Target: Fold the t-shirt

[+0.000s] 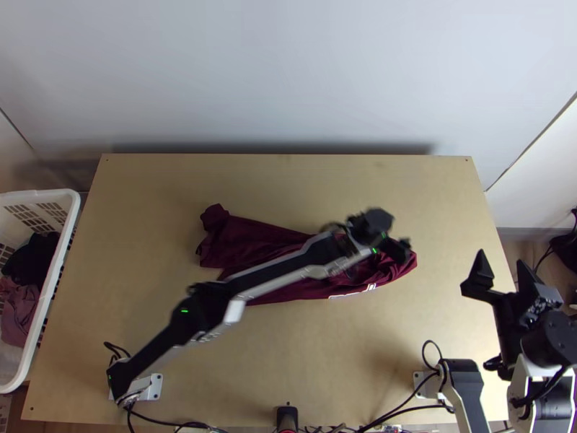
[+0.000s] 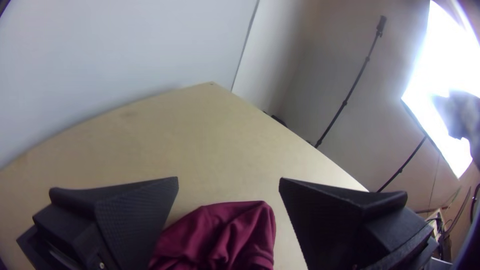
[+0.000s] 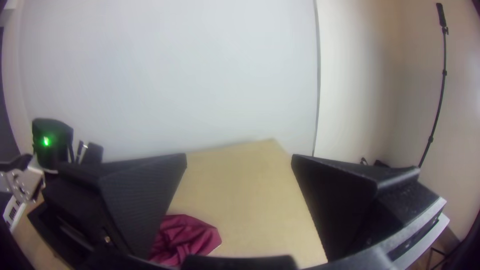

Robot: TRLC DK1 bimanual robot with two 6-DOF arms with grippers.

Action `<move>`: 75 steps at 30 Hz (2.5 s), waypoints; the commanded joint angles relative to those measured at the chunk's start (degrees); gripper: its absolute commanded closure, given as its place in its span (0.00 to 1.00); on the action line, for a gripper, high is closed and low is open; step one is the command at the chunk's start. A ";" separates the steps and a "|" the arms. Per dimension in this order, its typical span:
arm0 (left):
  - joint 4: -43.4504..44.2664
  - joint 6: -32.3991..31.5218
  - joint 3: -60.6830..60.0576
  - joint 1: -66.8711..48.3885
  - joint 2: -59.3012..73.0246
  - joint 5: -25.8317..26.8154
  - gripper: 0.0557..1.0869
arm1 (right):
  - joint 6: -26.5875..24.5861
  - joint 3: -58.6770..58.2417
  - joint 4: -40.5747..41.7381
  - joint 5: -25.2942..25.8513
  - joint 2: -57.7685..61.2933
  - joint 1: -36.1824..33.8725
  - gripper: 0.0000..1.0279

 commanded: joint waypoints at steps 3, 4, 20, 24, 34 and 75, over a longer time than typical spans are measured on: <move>-15.55 0.38 -11.00 7.94 -19.22 -0.63 0.05 | 1.24 2.09 0.34 -2.27 8.24 5.48 0.05; -15.47 0.64 -13.64 8.90 -21.77 -0.63 0.05 | 1.68 1.91 -0.10 -3.06 9.21 6.18 0.05; -21.09 3.54 -44.75 24.11 -55.26 0.69 0.05 | 9.59 7.62 0.52 -15.62 31.45 15.85 0.05; -20.83 3.63 -51.08 27.97 -61.06 0.69 0.05 | 9.68 9.65 -0.27 -18.61 36.02 19.19 0.05; -17.93 4.07 -67.61 37.73 -74.33 0.78 0.05 | 11.88 16.68 -1.33 -23.80 50.17 28.33 0.05; -19.42 7.94 -89.93 53.11 -100.61 1.13 0.05 | 13.55 51.92 -0.71 -23.10 98.59 61.64 0.05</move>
